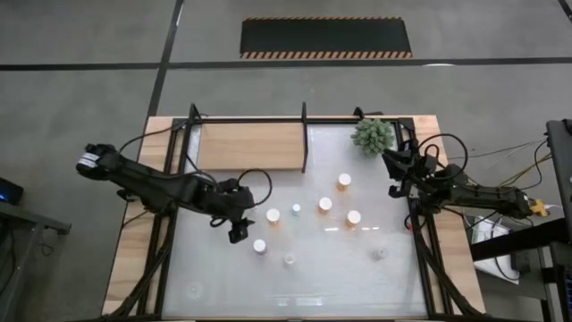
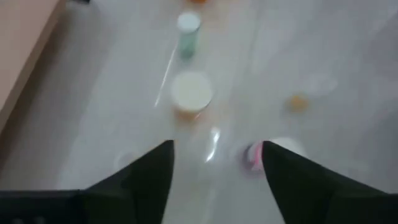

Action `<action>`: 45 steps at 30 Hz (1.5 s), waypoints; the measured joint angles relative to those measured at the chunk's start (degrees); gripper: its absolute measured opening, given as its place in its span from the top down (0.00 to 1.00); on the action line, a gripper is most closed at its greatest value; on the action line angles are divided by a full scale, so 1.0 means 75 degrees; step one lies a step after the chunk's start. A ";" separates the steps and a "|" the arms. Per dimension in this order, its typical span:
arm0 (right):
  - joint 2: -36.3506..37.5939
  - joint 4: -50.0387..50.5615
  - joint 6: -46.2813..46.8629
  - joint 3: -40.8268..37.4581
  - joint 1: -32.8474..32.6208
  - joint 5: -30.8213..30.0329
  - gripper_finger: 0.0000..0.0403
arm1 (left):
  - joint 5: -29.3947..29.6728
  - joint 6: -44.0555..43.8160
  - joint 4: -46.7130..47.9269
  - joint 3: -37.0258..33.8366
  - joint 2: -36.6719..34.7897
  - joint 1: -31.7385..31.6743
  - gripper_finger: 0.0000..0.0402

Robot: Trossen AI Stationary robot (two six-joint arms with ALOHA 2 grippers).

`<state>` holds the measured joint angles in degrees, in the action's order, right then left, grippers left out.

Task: Pick and place medicine bottles onto shelf by color
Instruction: Put the left transparent pill bottle on the shelf

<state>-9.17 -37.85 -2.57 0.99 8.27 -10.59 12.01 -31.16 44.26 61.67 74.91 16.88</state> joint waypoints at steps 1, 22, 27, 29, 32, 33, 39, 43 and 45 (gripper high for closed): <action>0.0000 0.0011 0.0002 0.0000 0.0000 0.0000 0.83 | -0.0002 0.0036 0.0231 0.0059 0.0114 -0.0006 0.38; 0.0000 0.0455 0.0408 0.0000 0.0000 0.0000 0.83 | -0.0319 0.2818 0.0819 0.0257 0.1801 -0.1466 0.34; 0.0000 0.0458 0.0414 0.0000 0.0000 0.0000 0.83 | -0.0428 0.2826 0.0797 0.0005 0.1797 -0.1659 0.34; 0.0000 0.0458 0.0411 0.0000 0.0000 0.0000 0.83 | -0.0441 0.2826 0.0780 -0.0036 0.1793 -0.1669 0.34; 0.0000 0.0461 0.0411 0.0000 0.0000 0.0000 0.83 | -0.0445 0.2825 0.0624 -0.0084 0.1793 -0.1672 0.34; 0.0000 0.0466 0.0411 0.0000 0.0000 0.0000 0.83 | -0.0445 0.2822 0.0457 -0.0143 0.1793 -0.1672 0.34; 0.0000 0.0473 0.0475 0.0000 0.0000 0.0000 0.83 | -0.0445 0.2804 0.0098 -0.0419 0.1795 -0.1672 0.34; 0.0000 0.0479 0.0487 0.0000 0.0000 0.0000 0.83 | -0.0445 0.2798 0.0076 -0.0441 0.1795 -0.1672 0.38; 0.0000 0.0479 0.0487 0.0000 0.0000 0.0000 0.83 | -0.0445 0.2797 0.0032 -0.0458 0.1795 -0.1672 0.41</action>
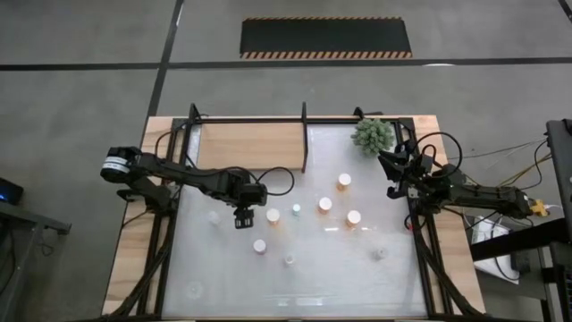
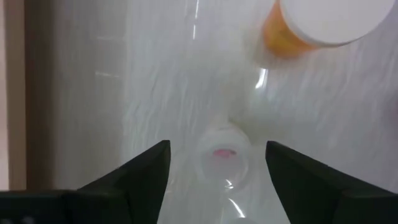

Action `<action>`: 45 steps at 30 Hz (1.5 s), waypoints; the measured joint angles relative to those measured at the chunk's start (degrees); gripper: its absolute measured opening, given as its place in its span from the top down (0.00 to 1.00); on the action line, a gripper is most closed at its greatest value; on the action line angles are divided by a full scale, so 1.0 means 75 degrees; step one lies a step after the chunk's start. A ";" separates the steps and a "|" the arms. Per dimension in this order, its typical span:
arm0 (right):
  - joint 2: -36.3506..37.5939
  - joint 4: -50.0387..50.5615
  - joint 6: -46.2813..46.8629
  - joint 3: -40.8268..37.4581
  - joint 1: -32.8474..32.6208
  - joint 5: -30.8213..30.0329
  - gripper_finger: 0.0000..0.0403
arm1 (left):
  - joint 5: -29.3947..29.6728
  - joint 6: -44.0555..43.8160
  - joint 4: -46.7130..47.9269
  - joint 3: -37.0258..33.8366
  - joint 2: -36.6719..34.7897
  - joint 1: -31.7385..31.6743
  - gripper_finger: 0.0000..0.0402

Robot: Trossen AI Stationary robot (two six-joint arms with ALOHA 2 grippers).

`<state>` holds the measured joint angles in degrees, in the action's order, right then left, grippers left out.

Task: Pick and place medicine bottles onto shelf by color
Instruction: Put the left transparent pill bottle on the shelf

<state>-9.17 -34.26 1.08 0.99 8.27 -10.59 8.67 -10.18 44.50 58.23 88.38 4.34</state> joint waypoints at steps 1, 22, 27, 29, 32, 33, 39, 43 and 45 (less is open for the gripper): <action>0.0000 0.0000 0.0000 0.0000 0.0000 0.0000 0.83 | 0.0001 -0.0002 -0.0004 -0.0005 0.0000 0.0000 0.42; 0.0000 0.0133 0.0070 0.0000 0.0000 0.0000 0.83 | -0.0301 -0.0010 -0.0065 -0.0069 -0.0001 -0.0020 0.68; 0.0000 0.0134 0.0067 0.0000 0.0000 0.0003 0.83 | -0.0312 -0.0010 -0.0062 -0.0069 -0.0003 -0.0020 0.71; 0.0000 0.0131 0.0064 0.0000 0.0000 0.0003 0.83 | -0.0315 0.0001 -0.0015 -0.0043 -0.0003 -0.0020 0.71; 0.0000 0.0132 0.0064 0.0000 0.0000 0.0000 0.83 | -0.0344 0.0021 0.0457 0.0238 -0.0004 -0.0020 0.70; 0.0000 0.0134 0.0064 0.0000 0.0000 0.0000 0.83 | -0.0343 0.0050 0.0681 0.0414 -0.0014 -0.0024 0.70; 0.0000 0.0131 0.0061 0.0000 0.0000 0.0001 0.83 | -0.0084 0.0663 0.2134 0.1651 -0.0032 -0.0393 0.70; 0.0000 0.0131 0.0113 0.0000 0.0000 0.0001 0.83 | 0.0564 0.0811 0.2941 0.2454 -0.0038 -0.1102 0.70; 0.0000 0.0131 0.0158 0.0000 0.0000 0.0003 0.83 | 0.0885 0.0809 0.3103 0.2763 -0.0047 -0.1555 0.70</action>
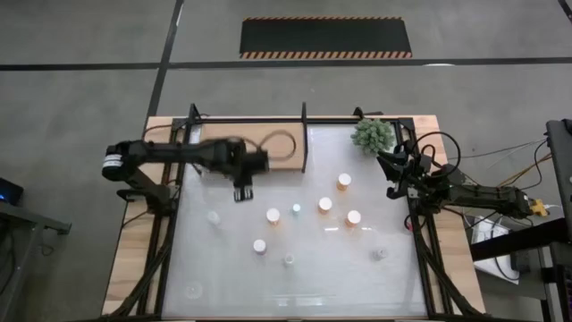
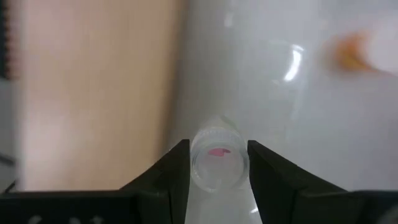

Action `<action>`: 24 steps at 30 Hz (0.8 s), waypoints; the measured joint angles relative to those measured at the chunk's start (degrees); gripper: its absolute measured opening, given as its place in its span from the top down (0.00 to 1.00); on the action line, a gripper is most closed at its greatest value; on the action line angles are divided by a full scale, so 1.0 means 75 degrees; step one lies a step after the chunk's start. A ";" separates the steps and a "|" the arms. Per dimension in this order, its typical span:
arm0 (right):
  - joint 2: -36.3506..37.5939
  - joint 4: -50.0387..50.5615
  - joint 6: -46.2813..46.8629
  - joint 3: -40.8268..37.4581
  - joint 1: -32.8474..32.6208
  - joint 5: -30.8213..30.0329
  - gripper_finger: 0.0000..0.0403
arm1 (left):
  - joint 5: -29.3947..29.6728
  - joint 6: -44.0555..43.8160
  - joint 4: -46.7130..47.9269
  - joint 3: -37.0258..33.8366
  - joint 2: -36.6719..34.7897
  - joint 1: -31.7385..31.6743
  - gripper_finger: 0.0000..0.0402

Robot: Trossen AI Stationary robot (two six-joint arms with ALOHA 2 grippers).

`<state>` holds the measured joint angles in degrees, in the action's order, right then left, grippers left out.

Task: Pick and place medicine bottles onto shelf by color
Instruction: Put the left transparent pill bottle on the shelf

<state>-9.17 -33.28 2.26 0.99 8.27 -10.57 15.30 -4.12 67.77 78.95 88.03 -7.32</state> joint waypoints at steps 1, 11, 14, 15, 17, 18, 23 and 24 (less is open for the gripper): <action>0.0000 0.0000 0.0015 0.0000 0.0000 0.0004 0.83 | 0.0152 -0.0005 0.0018 0.0141 -0.0006 -0.0247 0.70; 0.0000 0.0000 0.0089 0.0000 0.0000 0.0021 0.83 | 0.0578 -0.0103 -0.0381 0.0305 -0.0023 -0.3007 0.70; 0.0000 0.0000 0.0113 0.0000 0.0000 0.0032 0.83 | 0.0016 0.0061 -0.0910 0.0091 -0.0023 -0.3753 0.70; 0.0000 0.0000 0.0113 0.0000 0.0000 0.0032 0.83 | -0.0248 0.0062 -0.1034 0.0042 -0.0023 -0.3993 0.70; 0.0000 0.0001 0.0113 0.0000 0.0000 0.0032 0.83 | -0.0462 0.0042 -0.1104 0.0012 0.0001 -0.4385 0.70; 0.0000 0.0002 0.0113 0.0000 0.0000 0.0032 0.83 | -0.0471 0.0012 -0.1106 0.0012 0.0023 -0.4538 0.70; 0.0000 0.0003 0.0104 0.0000 0.0000 0.0032 0.83 | -0.0677 0.0008 -0.1457 -0.0042 0.0044 -0.4870 0.70; 0.0000 0.0003 0.0099 0.0000 0.0000 0.0032 0.83 | -0.0734 0.0023 -0.1522 -0.0062 0.0044 -0.4888 0.70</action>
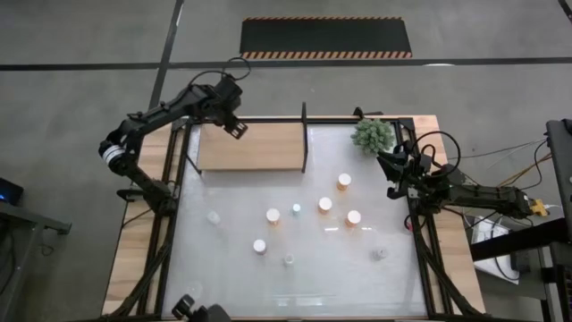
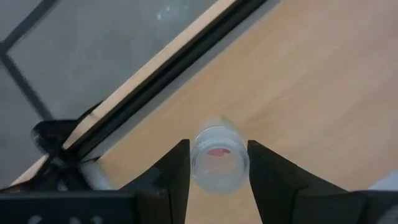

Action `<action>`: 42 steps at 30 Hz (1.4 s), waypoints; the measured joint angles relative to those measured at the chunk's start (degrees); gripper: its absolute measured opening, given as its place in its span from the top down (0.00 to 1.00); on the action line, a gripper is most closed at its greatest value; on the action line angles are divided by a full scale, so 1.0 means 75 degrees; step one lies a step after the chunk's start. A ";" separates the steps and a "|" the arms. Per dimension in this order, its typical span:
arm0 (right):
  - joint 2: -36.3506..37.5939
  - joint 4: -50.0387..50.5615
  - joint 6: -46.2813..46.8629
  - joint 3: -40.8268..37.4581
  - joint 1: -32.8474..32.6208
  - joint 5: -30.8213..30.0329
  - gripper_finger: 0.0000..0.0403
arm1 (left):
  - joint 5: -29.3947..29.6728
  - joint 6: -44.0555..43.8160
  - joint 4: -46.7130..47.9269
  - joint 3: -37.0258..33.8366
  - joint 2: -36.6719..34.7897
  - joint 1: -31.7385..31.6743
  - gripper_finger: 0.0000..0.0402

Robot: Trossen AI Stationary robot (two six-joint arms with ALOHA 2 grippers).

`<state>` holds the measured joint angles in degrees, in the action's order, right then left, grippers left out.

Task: Pick and place medicine bottles onto shelf by color
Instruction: Put the left transparent pill bottle on the shelf

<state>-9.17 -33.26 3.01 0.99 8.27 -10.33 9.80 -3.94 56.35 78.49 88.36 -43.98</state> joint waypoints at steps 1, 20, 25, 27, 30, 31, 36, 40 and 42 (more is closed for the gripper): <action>0.0000 -0.0003 -0.0003 0.0000 0.0000 0.0000 0.83 | -0.0008 0.0024 -0.0030 -0.0020 0.0000 -0.0023 0.70; 0.0000 0.0003 0.0003 0.0000 -0.0003 0.0035 0.83 | -0.0075 -0.0020 -0.1388 -0.1105 0.0003 -0.0207 0.70; 0.0000 0.0003 0.0003 0.0000 -0.0001 0.0033 0.83 | -0.0073 -0.0020 -0.1386 -0.1159 0.0003 -0.0207 0.70; 0.0000 0.0003 0.0003 0.0000 -0.0001 0.0034 0.83 | -0.0075 -0.0023 -0.1381 -0.1159 0.0003 -0.0207 0.70; 0.0000 0.0003 0.0003 0.0000 -0.0001 0.0035 0.83 | -0.0075 -0.0023 -0.1381 -0.1159 0.0003 -0.0207 0.69; 0.0000 0.0003 0.0003 0.0000 0.0000 0.0035 0.83 | -0.0072 -0.0023 -0.1381 -0.1164 0.0003 -0.0207 0.68; 0.0000 0.0003 0.0003 0.0000 -0.0002 0.0035 0.83 | -0.0074 -0.0023 -0.1383 -0.1170 0.0003 -0.0209 0.65; 0.0000 0.0003 0.0003 0.0000 -0.0002 0.0035 0.83 | -0.0072 -0.0023 -0.1404 -0.1208 0.0003 -0.0222 0.65; 0.0000 0.0003 0.0003 0.0000 0.0000 0.0035 0.83 | -0.0072 -0.0028 -0.1397 -0.1278 0.0003 -0.0222 0.65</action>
<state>-9.17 -33.23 3.03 0.99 8.27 -10.07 9.26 -4.16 45.87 68.90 88.38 -45.65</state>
